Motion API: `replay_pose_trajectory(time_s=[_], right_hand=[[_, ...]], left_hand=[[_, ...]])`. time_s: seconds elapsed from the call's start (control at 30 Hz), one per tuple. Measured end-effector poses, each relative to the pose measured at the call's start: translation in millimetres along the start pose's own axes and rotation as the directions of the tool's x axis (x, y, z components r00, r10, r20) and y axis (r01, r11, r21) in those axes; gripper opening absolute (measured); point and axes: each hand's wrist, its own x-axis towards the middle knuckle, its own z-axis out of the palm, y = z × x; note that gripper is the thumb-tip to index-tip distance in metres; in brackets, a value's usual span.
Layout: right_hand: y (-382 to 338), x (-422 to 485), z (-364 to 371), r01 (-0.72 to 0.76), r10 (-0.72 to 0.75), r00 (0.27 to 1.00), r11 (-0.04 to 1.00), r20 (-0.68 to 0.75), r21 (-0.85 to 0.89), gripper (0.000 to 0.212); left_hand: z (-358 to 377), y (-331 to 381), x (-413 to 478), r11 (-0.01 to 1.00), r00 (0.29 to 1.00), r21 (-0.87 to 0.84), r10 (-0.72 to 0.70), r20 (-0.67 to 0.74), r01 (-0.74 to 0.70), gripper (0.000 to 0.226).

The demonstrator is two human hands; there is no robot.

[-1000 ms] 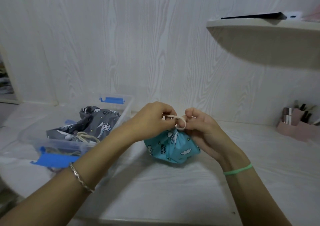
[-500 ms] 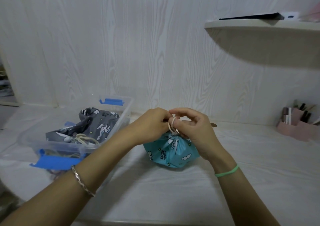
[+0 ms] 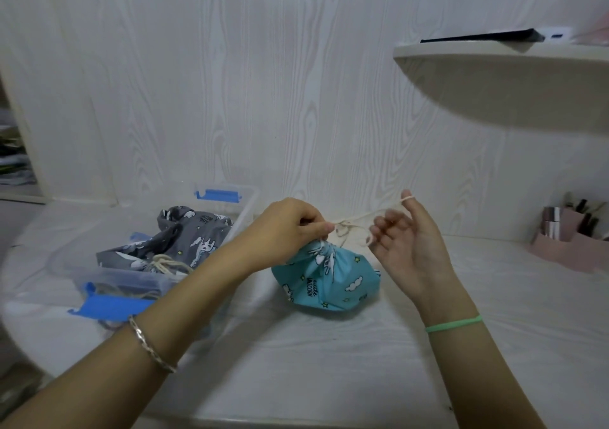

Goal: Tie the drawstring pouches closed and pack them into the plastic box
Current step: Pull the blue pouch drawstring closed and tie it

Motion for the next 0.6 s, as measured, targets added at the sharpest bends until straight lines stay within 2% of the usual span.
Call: replay_pose_trajectory(time_s=[0.03, 0.13, 0.23, 0.3, 0.33, 0.37, 0.4, 0.43, 0.47, 0.5, 0.53, 0.57, 0.6], right_hand=[[2, 2, -6, -0.067, 0.068, 0.997, 0.996, -0.023, 0.063, 0.039], [7, 2, -17, -0.211, 0.212, 0.977, 0.926, 0.030, 0.312, 0.047], [10, 6, -30, -0.231, 0.233, 0.971, 0.890, 0.043, 0.393, 0.043], [9, 9, -39, -0.198, 0.228, 0.973, 0.885, -0.022, 0.421, 0.033], [8, 12, -43, -0.180, 0.223, 0.972, 0.909, -0.072, 0.377, 0.027], [7, 14, -46, -0.165, 0.206, 0.969, 0.952, -0.139, 0.257, 0.022], [5, 15, -48, -0.165, 0.165, 0.963, 0.986, -0.213, 0.019, 0.019], [3, 15, -47, -0.182, 0.095, 0.959, 0.929, -0.269, -0.323, 0.021], [2, 13, -45, -0.202, 0.010, 0.958, 0.735, -0.286, -0.648, 0.026], [2, 11, -44, -0.189, -0.068, 0.965, 0.487, -0.253, -0.852, 0.029], [3, 9, -41, -0.131, -0.131, 0.976, 0.285, -0.174, -0.950, 0.032], [4, 6, -37, -0.026, -0.166, 0.984, 0.191, -0.058, -0.981, 0.035], [5, 1, -29, 0.103, -0.138, 0.987, 0.176, 0.079, -0.979, 0.044]], left_hand=[[-1, 0, 0, 1.000, 1.000, -0.004, 0.001, -0.011, -0.001, 0.028], [-3, -3, 1, 1.000, 0.998, -0.017, -0.007, -0.061, 0.006, 0.023], [-5, -10, 0, 0.997, 0.996, -0.070, -0.041, -0.083, 0.035, 0.022], [-5, -11, -1, 0.996, 0.991, -0.068, -0.065, -0.115, 0.058, 0.025], [-6, -11, -1, 0.996, 0.989, -0.068, -0.070, -0.129, 0.061, 0.026], [-7, -10, -1, 0.996, 0.988, -0.066, -0.071, -0.134, 0.062, 0.027], [-7, -9, -1, 0.996, 0.989, -0.064, -0.073, -0.131, 0.064, 0.027], [-7, -8, -1, 0.996, 0.989, -0.066, -0.075, -0.127, 0.067, 0.027], [-6, -7, -1, 0.995, 0.989, -0.066, -0.076, -0.123, 0.068, 0.028], [-5, -6, -1, 0.996, 0.990, -0.064, -0.076, -0.122, 0.069, 0.028], [-4, -5, -1, 0.996, 0.990, -0.062, -0.071, -0.119, 0.064, 0.027], [-3, -3, 0, 0.996, 0.991, -0.062, -0.064, -0.115, 0.057, 0.026], [-2, -2, 0, 0.997, 0.992, -0.061, -0.056, -0.112, 0.049, 0.025]])
